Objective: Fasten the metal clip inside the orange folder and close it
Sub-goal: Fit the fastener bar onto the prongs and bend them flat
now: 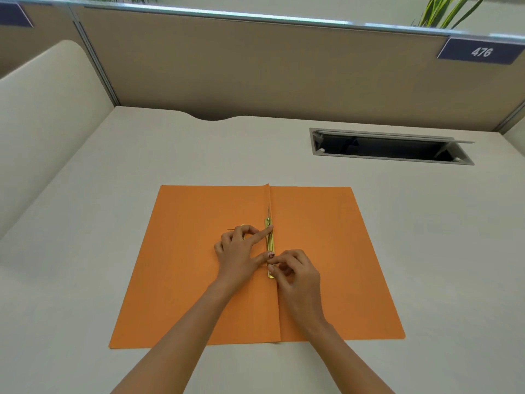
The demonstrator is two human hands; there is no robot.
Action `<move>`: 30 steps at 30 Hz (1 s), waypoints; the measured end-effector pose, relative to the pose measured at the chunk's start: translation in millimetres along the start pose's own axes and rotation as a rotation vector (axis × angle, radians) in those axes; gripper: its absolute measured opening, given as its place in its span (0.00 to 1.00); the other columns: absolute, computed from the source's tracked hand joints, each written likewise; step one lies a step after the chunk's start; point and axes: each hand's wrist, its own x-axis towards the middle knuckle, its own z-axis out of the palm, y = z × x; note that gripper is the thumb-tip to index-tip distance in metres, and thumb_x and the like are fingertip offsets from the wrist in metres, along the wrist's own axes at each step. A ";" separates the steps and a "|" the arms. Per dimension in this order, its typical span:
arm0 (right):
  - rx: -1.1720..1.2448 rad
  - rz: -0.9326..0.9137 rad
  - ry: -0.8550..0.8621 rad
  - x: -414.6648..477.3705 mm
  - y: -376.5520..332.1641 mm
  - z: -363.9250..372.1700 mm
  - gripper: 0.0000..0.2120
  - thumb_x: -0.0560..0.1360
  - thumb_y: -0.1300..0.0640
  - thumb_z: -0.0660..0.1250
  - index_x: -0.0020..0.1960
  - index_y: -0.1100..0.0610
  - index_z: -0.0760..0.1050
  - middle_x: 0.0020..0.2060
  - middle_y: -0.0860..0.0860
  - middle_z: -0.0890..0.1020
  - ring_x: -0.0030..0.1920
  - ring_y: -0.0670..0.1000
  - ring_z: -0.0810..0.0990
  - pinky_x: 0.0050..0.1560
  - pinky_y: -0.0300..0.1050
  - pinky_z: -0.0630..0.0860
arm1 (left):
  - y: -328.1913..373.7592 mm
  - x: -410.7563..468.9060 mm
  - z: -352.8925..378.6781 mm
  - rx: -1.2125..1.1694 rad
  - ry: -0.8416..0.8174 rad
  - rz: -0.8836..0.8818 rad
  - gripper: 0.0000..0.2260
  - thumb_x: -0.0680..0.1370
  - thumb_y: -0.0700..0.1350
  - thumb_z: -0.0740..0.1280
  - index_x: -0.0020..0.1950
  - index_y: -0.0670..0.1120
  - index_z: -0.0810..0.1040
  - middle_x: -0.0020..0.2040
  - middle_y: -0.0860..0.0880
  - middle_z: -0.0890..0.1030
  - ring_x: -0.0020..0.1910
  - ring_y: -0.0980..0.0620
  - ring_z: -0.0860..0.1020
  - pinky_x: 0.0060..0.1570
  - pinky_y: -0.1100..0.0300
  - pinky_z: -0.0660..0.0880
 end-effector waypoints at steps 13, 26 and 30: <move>-0.248 -0.102 0.013 -1.6 -4.3 -2.2 0.03 0.74 0.66 0.70 0.45 0.61 0.80 0.42 0.52 0.80 0.39 0.45 0.77 0.41 0.34 0.73 | 3.1 1.6 -2.0 0.036 0.006 -0.014 0.23 0.70 0.66 0.65 0.65 0.73 0.66 0.61 0.60 0.69 0.61 0.51 0.64 0.54 0.57 0.54; -0.338 -0.204 -0.090 -10.5 0.8 -13.0 0.05 0.73 0.67 0.70 0.48 0.63 0.82 0.43 0.54 0.82 0.44 0.52 0.81 0.46 0.37 0.74 | 2.7 -0.8 0.0 0.049 0.032 -0.007 0.24 0.70 0.66 0.65 0.65 0.73 0.66 0.61 0.59 0.69 0.61 0.50 0.64 0.56 0.54 0.58; -0.377 -0.211 -0.096 -9.8 -5.3 -10.7 0.04 0.74 0.67 0.70 0.47 0.64 0.82 0.41 0.54 0.82 0.42 0.52 0.80 0.44 0.38 0.73 | 2.3 -0.6 1.4 0.056 0.037 -0.001 0.24 0.70 0.66 0.65 0.65 0.72 0.66 0.61 0.59 0.69 0.60 0.50 0.64 0.54 0.54 0.58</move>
